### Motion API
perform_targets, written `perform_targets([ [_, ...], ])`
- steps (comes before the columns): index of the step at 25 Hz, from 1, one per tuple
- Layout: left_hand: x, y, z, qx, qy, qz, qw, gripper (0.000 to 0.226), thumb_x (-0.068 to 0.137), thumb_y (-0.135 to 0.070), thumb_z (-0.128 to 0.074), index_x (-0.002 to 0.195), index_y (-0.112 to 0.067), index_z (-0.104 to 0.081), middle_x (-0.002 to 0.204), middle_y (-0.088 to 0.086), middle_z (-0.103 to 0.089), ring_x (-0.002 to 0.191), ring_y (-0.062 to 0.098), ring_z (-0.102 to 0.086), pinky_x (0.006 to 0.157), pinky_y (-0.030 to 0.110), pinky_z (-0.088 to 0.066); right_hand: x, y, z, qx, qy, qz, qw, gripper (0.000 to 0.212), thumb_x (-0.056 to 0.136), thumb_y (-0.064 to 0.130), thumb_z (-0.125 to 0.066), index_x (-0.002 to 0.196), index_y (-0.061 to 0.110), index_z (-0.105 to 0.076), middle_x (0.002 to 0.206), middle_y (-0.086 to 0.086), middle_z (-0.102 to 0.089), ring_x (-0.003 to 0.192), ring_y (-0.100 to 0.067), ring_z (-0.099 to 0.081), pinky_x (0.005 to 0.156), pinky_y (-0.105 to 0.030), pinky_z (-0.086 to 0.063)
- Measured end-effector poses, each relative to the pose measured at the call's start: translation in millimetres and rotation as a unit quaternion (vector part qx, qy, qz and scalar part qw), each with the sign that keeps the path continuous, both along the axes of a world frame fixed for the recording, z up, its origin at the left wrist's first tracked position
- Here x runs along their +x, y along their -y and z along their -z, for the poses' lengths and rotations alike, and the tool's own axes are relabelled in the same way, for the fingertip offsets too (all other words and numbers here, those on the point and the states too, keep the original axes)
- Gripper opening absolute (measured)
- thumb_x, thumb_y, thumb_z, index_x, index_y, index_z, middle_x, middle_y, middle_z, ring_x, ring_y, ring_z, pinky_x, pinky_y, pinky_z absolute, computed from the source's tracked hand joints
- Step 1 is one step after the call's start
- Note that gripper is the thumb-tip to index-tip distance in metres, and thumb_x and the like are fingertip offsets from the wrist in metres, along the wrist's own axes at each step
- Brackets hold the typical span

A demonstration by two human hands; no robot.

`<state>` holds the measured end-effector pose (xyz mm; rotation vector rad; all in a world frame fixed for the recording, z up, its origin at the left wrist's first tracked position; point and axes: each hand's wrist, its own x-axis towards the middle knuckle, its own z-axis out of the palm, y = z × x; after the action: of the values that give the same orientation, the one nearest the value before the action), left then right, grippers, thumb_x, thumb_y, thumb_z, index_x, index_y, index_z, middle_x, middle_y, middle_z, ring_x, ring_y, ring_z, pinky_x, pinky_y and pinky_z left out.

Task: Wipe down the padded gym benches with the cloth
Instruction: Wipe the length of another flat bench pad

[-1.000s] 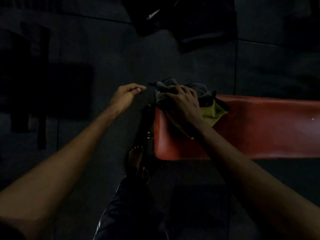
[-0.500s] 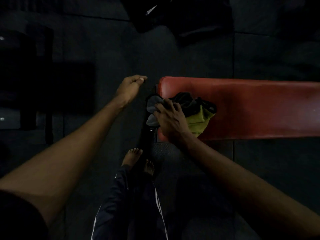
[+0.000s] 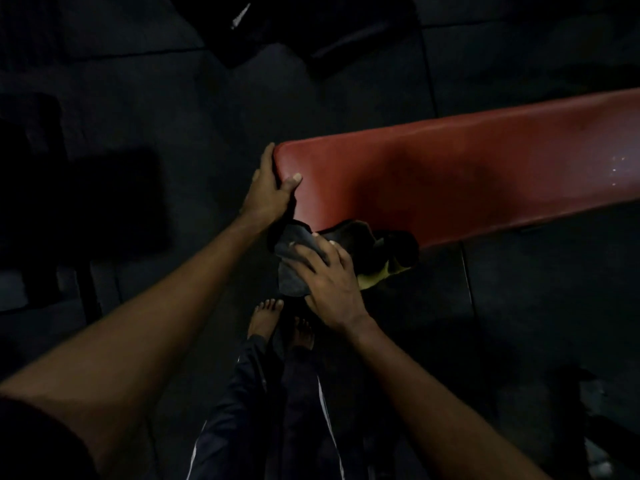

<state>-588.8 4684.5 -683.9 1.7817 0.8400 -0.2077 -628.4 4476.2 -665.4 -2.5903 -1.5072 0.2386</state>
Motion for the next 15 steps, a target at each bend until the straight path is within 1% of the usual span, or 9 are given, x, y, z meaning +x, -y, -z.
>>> perform_targets([
  [2,-1.6,-2.2,5.5,0.011,0.011,-0.001,1.000,0.085,0.097,-0.042,-0.061,0.161,-0.021,-0.009,0.161,0.014,-0.027,0.144,0.030,-0.035,0.115,0.042,-0.033,-17.0,8.4,10.9,0.041,-0.025,0.078,0.996,0.059,0.082,0.026,-0.045,0.138,0.025,-0.062,0.148,0.001,-0.054,0.144,-0.030,-0.032,0.116,-0.043,-0.023],
  [4,-3.1,2.6,0.8,0.054,0.015,0.004,0.998,0.083,0.099,-0.041,-0.058,0.161,-0.021,-0.006,0.164,0.015,-0.017,0.148,0.031,-0.028,0.116,0.048,-0.029,-43.1,12.2,17.1,0.098,-0.073,0.204,0.971,0.061,0.083,0.028,-0.046,0.143,0.024,-0.058,0.155,0.000,-0.047,0.146,-0.032,-0.034,0.119,-0.046,-0.024],
  [5,-1.8,8.1,-3.5,0.104,0.018,0.026,0.994,0.079,0.102,-0.039,-0.053,0.161,-0.022,-0.003,0.166,0.015,-0.009,0.150,0.032,-0.023,0.116,0.053,-0.025,-56.4,11.3,18.3,0.135,-0.116,0.286,0.942,0.065,0.081,0.028,-0.046,0.146,0.022,-0.055,0.159,-0.002,-0.041,0.147,-0.032,-0.034,0.120,-0.046,-0.025],
  [6,-0.4,14.1,-6.7,0.166,0.024,0.062,0.984,0.073,0.105,-0.035,-0.047,0.161,-0.023,-0.002,0.167,0.014,-0.001,0.151,0.033,-0.017,0.116,0.058,-0.020,-67.6,7.3,19.7,0.180,-0.170,0.365,0.897,0.070,0.080,0.025,-0.046,0.149,0.022,-0.051,0.163,-0.003,-0.035,0.149,-0.030,-0.031,0.121,-0.046,-0.025],
  [8,3.3,22.5,-9.0,0.259,0.033,0.139,0.955,0.065,0.106,-0.023,-0.036,0.161,-0.023,-0.003,0.168,0.010,0.005,0.153,0.035,-0.005,0.120,0.059,-0.008,-77.1,-11.9,21.4,0.277,-0.252,0.489,0.788,0.077,0.079,0.013,-0.046,0.154,0.027,-0.041,0.167,-0.001,-0.025,0.154,-0.023,-0.023,0.120,-0.051,-0.031],
  [9,4.6,24.8,-7.9,0.279,0.028,0.157,0.947,0.065,0.104,-0.018,-0.033,0.161,-0.022,-0.004,0.168,0.009,0.004,0.154,0.035,-0.001,0.122,0.056,-0.002,-78.2,-22.7,21.9,0.313,-0.261,0.534,0.741,0.079,0.081,0.005,-0.049,0.155,0.029,-0.038,0.168,0.001,-0.023,0.155,-0.021,-0.022,0.118,-0.053,-0.034],
  [11,5.5,24.7,-5.8,0.302,0.032,0.167,0.938,0.065,0.101,-0.014,-0.033,0.161,-0.015,-0.010,0.168,0.010,-0.002,0.154,0.032,0.001,0.122,0.050,0.003,-72.9,-40.5,21.3,0.360,-0.229,0.593,0.682,0.073,0.087,0.003,-0.056,0.156,0.020,-0.040,0.167,-0.002,-0.024,0.154,-0.020,-0.024,0.117,-0.051,-0.035],
  [13,8.2,27.2,-5.2,0.321,0.071,0.200,0.923,0.060,0.103,-0.021,-0.034,0.159,-0.008,-0.016,0.167,0.013,-0.010,0.155,0.028,-0.005,0.123,0.045,0.001,-64.1,-46.5,20.9,0.375,-0.198,0.621,0.659,0.063,0.092,0.014,-0.054,0.153,0.011,-0.042,0.166,-0.005,-0.026,0.154,-0.018,-0.024,0.120,-0.045,-0.033],
  [15,20.6,35.4,-5.2,0.325,0.093,0.247,0.908,0.061,0.106,-0.033,-0.032,0.158,-0.005,-0.020,0.166,0.016,-0.015,0.154,0.029,-0.010,0.123,0.043,-0.003,-49.5,-43.6,21.1,0.368,-0.173,0.634,0.658,0.064,0.091,0.021,-0.052,0.154,0.012,-0.041,0.168,-0.003,-0.023,0.154,-0.018,-0.024,0.120,-0.043,-0.033],
])
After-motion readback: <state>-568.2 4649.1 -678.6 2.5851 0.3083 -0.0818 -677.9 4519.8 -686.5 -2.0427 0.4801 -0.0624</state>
